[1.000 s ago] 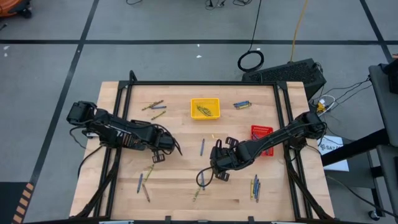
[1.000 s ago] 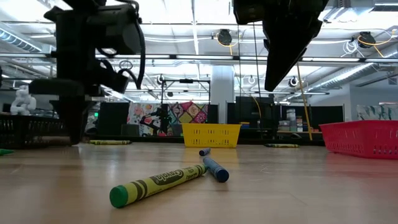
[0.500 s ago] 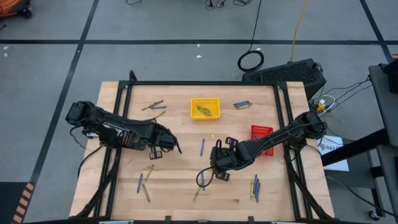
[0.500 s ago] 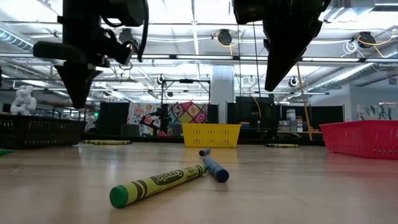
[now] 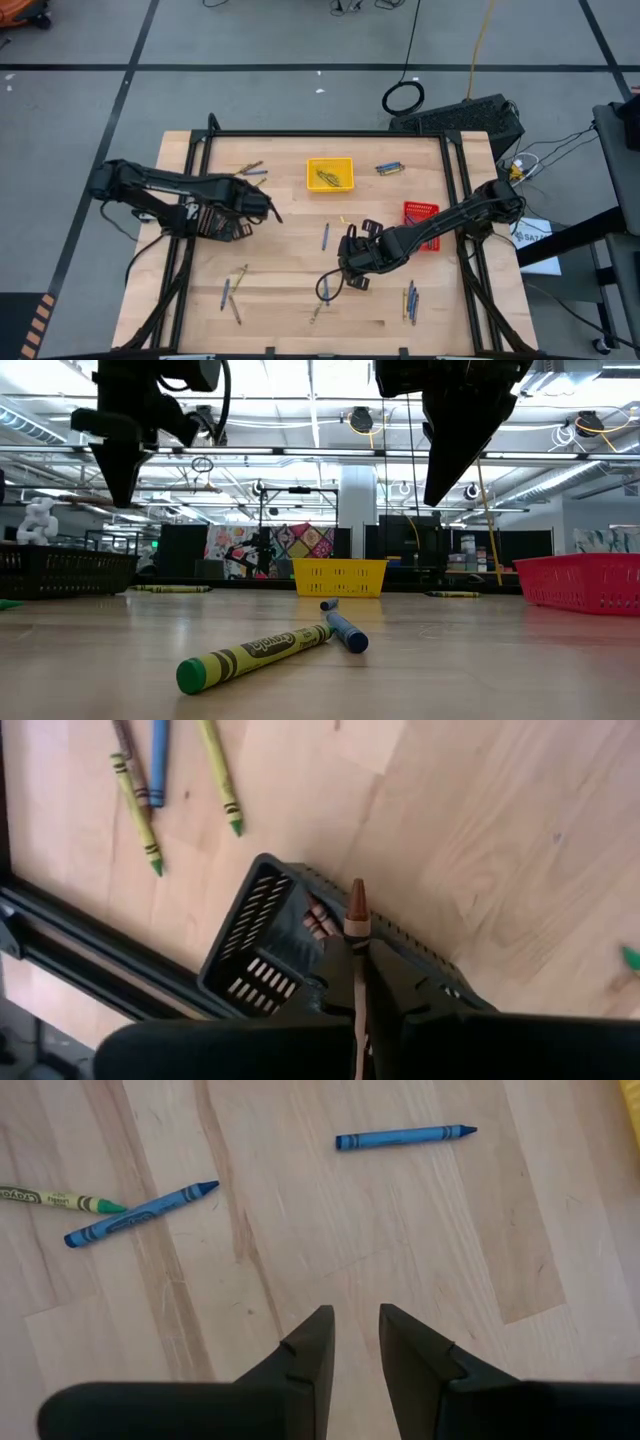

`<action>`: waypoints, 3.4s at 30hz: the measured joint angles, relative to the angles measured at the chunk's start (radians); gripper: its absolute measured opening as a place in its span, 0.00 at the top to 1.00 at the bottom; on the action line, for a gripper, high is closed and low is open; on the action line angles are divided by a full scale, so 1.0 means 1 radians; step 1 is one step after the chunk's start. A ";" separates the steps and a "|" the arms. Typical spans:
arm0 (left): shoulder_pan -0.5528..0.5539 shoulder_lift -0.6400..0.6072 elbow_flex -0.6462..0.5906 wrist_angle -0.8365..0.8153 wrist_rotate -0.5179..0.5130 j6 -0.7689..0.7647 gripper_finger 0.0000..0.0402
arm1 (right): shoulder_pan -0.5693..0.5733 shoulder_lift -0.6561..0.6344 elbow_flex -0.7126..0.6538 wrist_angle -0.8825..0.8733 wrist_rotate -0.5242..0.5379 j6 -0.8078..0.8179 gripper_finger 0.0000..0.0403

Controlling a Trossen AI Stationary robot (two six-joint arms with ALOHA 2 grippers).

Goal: Sort crayons

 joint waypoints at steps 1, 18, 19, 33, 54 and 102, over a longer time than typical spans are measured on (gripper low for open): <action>0.005 -0.014 0.000 0.000 0.000 -0.001 1.00 | 0.000 0.000 0.000 0.000 0.000 0.000 0.82; 0.061 -0.175 -0.251 0.095 -0.024 -0.048 1.00 | 0.000 0.000 0.000 0.001 -0.004 0.007 0.82; 0.061 -0.175 -0.261 0.104 -0.024 -0.048 1.00 | 0.000 0.000 0.000 0.001 -0.005 0.007 0.82; 0.061 -0.174 -0.321 0.207 0.017 -0.026 0.99 | -0.018 0.000 0.000 -0.092 0.005 -0.025 0.82; 0.060 -0.174 -0.322 0.180 0.031 -0.026 0.87 | -0.012 0.000 0.000 -0.135 0.109 0.028 0.82; 0.057 -0.173 -0.322 0.240 0.030 0.115 0.86 | -0.314 0.000 0.000 0.060 -0.193 0.000 0.83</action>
